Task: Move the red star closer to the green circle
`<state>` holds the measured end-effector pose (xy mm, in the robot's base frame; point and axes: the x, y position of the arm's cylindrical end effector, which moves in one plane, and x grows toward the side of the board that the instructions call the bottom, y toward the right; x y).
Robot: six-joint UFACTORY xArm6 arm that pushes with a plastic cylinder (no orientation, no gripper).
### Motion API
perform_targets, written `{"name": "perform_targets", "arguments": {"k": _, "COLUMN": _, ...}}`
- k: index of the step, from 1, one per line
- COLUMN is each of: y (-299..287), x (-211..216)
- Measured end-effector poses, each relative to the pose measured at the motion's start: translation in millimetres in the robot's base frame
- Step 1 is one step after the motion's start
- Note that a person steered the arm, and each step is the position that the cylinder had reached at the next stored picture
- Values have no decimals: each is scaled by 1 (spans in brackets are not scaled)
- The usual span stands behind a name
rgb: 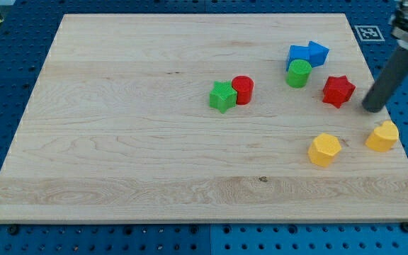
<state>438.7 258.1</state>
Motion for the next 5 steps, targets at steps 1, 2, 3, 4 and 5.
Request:
{"name": "perform_targets", "arguments": {"k": 1, "y": -2, "x": 0}}
{"name": "perform_targets", "arguments": {"k": 2, "y": 0, "x": 4}}
{"name": "perform_targets", "arguments": {"k": 3, "y": 21, "x": 24}}
{"name": "perform_targets", "arguments": {"k": 4, "y": 22, "x": 11}}
{"name": "perform_targets", "arguments": {"k": 5, "y": 12, "x": -4}}
